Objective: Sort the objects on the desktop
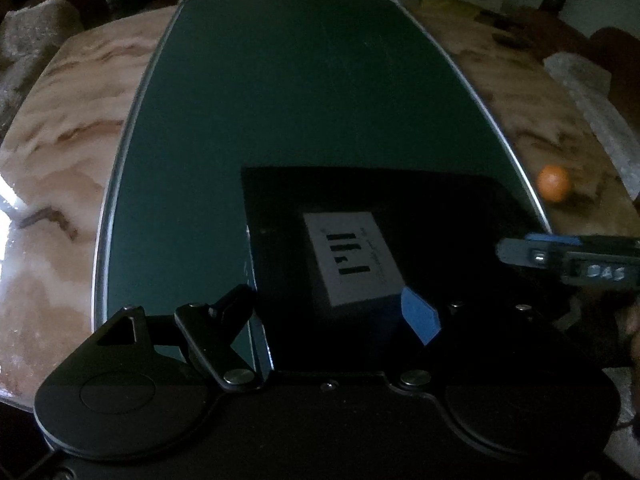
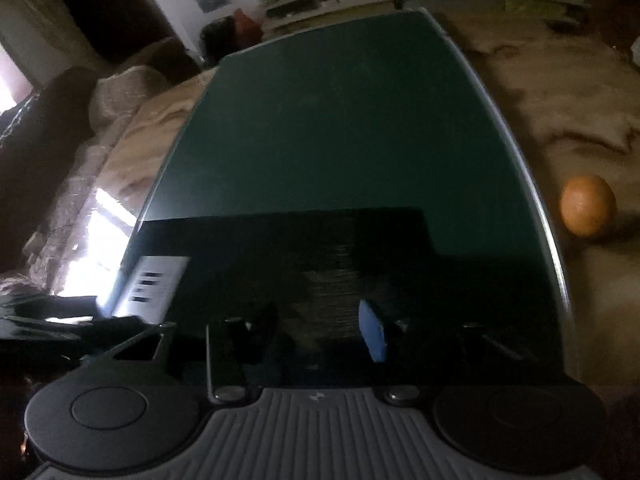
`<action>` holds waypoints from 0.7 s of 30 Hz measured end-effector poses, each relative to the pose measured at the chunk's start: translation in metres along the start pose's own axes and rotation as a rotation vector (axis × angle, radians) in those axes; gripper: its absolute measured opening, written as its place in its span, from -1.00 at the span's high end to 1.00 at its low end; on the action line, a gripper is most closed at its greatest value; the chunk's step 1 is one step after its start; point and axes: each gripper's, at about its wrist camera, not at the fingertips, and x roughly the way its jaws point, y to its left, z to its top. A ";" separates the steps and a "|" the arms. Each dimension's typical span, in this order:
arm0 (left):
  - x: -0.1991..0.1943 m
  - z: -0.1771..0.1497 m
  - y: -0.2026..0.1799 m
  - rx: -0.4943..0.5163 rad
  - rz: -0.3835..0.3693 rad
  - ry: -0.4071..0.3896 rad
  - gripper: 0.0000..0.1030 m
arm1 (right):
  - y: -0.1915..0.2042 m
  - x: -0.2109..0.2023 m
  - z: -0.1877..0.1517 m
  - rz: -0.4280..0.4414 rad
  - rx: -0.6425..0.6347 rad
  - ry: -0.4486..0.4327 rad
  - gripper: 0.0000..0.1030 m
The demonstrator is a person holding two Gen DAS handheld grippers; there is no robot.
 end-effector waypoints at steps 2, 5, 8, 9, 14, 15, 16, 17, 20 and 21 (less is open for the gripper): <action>0.001 -0.003 -0.001 -0.006 -0.009 0.003 -0.57 | 0.016 -0.001 -0.001 0.000 -0.043 -0.007 0.04; 0.005 -0.007 0.002 -0.030 -0.023 0.014 -0.61 | 0.025 -0.004 -0.004 0.023 -0.052 -0.023 0.03; 0.009 -0.012 0.010 -0.052 -0.013 0.016 -0.65 | 0.012 -0.015 -0.006 -0.010 -0.049 -0.079 -0.15; 0.009 -0.013 0.013 -0.056 -0.016 0.015 -0.66 | 0.001 -0.018 -0.005 -0.022 -0.034 -0.093 -0.25; 0.011 -0.014 0.017 -0.063 -0.031 0.011 -0.70 | -0.068 -0.021 0.003 -0.041 0.076 -0.103 -0.54; 0.011 -0.014 0.017 -0.064 -0.033 0.011 -0.71 | -0.082 -0.018 0.004 -0.024 0.106 -0.086 -0.54; 0.012 -0.014 0.018 -0.067 -0.036 0.011 -0.72 | -0.091 -0.014 0.003 -0.008 0.130 -0.076 -0.54; 0.012 -0.013 0.018 -0.070 -0.038 0.011 -0.73 | -0.098 -0.011 0.001 0.010 0.149 -0.065 -0.53; 0.013 -0.014 0.020 -0.075 -0.044 0.012 -0.76 | -0.104 -0.002 -0.006 0.080 0.184 -0.031 -0.53; 0.014 -0.014 0.020 -0.076 -0.045 0.012 -0.76 | -0.104 0.000 -0.009 0.105 0.194 -0.020 -0.53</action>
